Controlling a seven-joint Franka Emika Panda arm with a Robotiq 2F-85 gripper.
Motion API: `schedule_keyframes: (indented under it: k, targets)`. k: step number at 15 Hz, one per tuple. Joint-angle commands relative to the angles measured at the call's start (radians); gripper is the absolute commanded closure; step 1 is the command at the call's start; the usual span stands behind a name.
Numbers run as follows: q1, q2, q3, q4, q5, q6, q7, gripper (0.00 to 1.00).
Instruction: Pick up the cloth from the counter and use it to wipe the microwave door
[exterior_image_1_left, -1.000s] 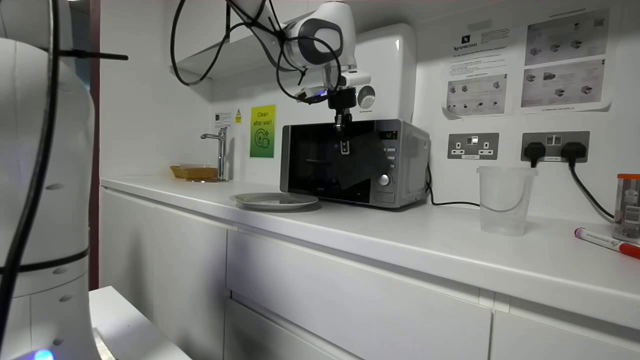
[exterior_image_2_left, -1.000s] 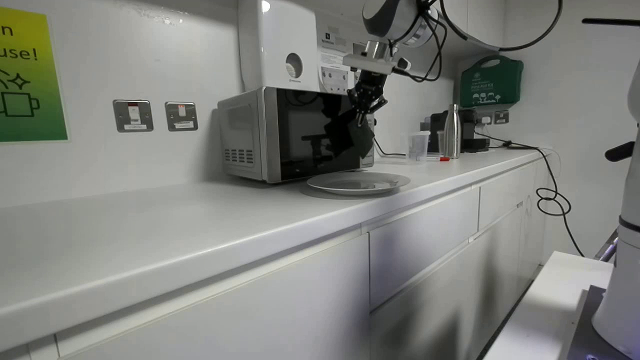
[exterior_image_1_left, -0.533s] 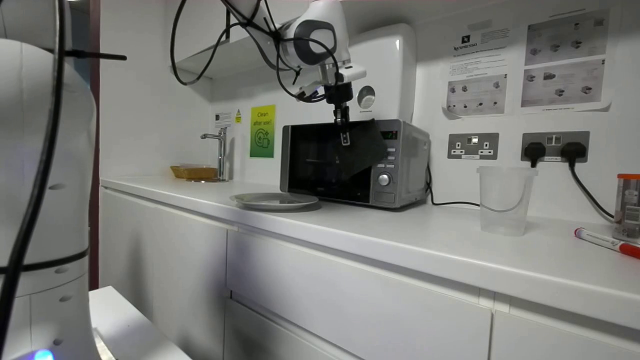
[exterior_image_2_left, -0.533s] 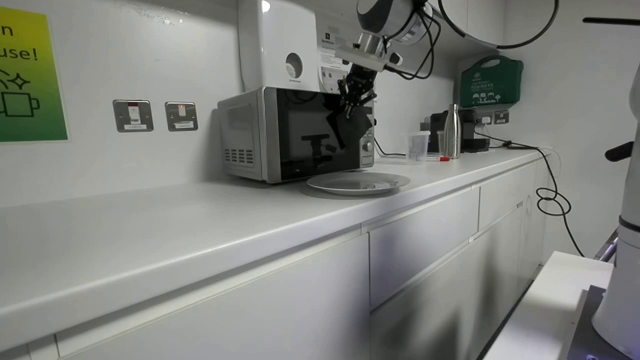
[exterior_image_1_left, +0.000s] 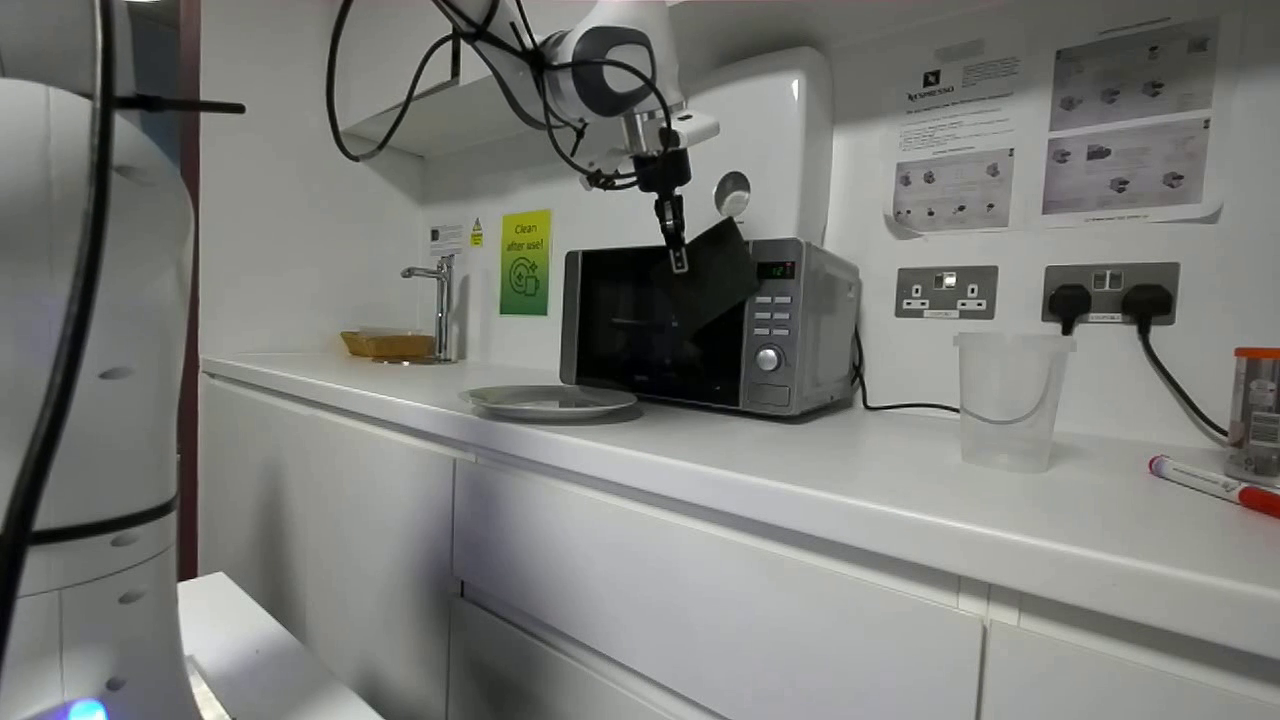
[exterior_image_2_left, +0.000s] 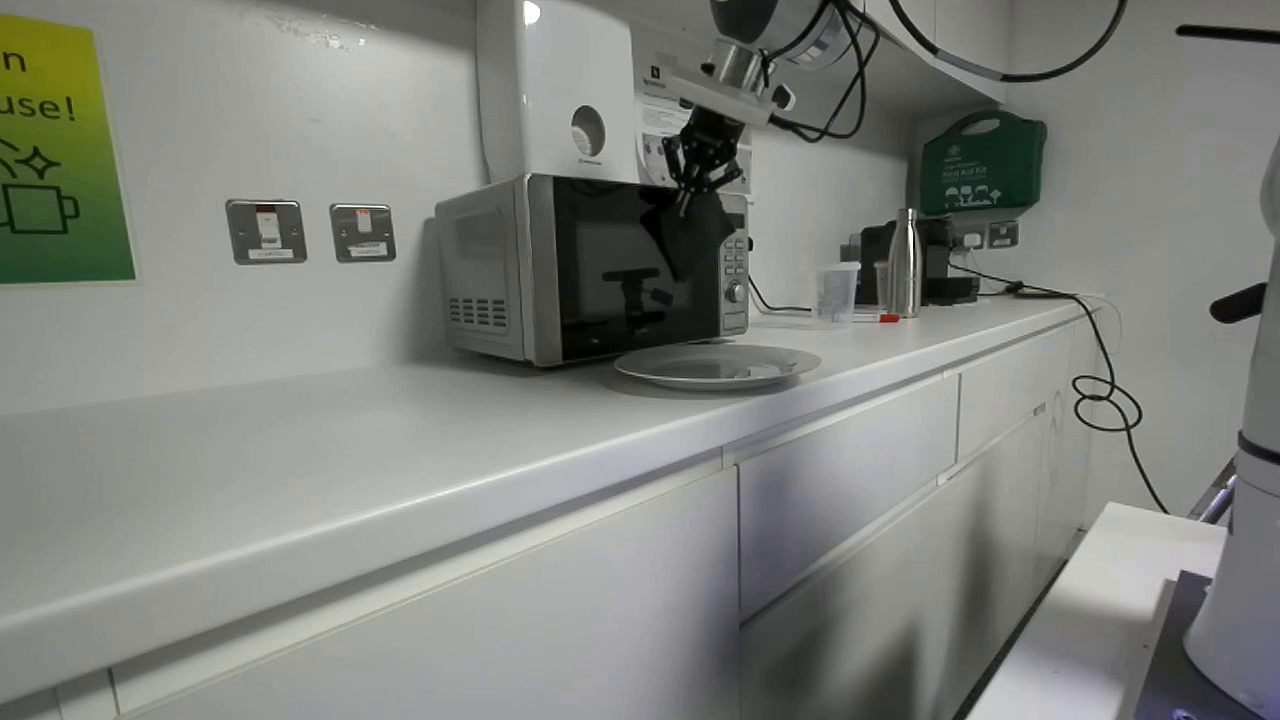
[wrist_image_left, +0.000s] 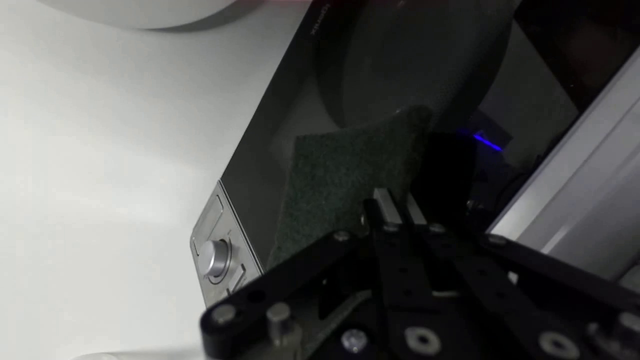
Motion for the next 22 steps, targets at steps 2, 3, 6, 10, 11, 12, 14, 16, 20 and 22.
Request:
schedule_keyframes:
  k: [2, 3, 6, 10, 11, 12, 14, 16, 20, 22]
  targets:
    - [0.021, -0.046, 0.029, -0.021, 0.006, 0.068, -0.041, 0.99]
    - [0.03, -0.059, 0.037, -0.029, 0.012, 0.074, -0.048, 0.99]
    - [0.063, -0.089, 0.069, -0.047, 0.025, 0.097, -0.056, 0.99]
    - [0.111, -0.1, 0.113, -0.061, 0.037, 0.13, -0.058, 0.99]
    - [0.121, -0.101, 0.12, -0.061, 0.041, 0.132, -0.057, 0.99]
    - [0.129, -0.1, 0.129, -0.066, 0.042, 0.139, -0.057, 0.99]
    - [0.139, -0.102, 0.153, -0.08, 0.02, 0.153, -0.05, 0.99]
    - [0.15, -0.097, 0.176, -0.095, 0.01, 0.162, -0.056, 0.99]
    - [0.166, -0.09, 0.217, -0.135, -0.022, 0.178, -0.071, 0.99]
    - [0.165, -0.088, 0.228, -0.159, -0.038, 0.186, -0.083, 0.99]
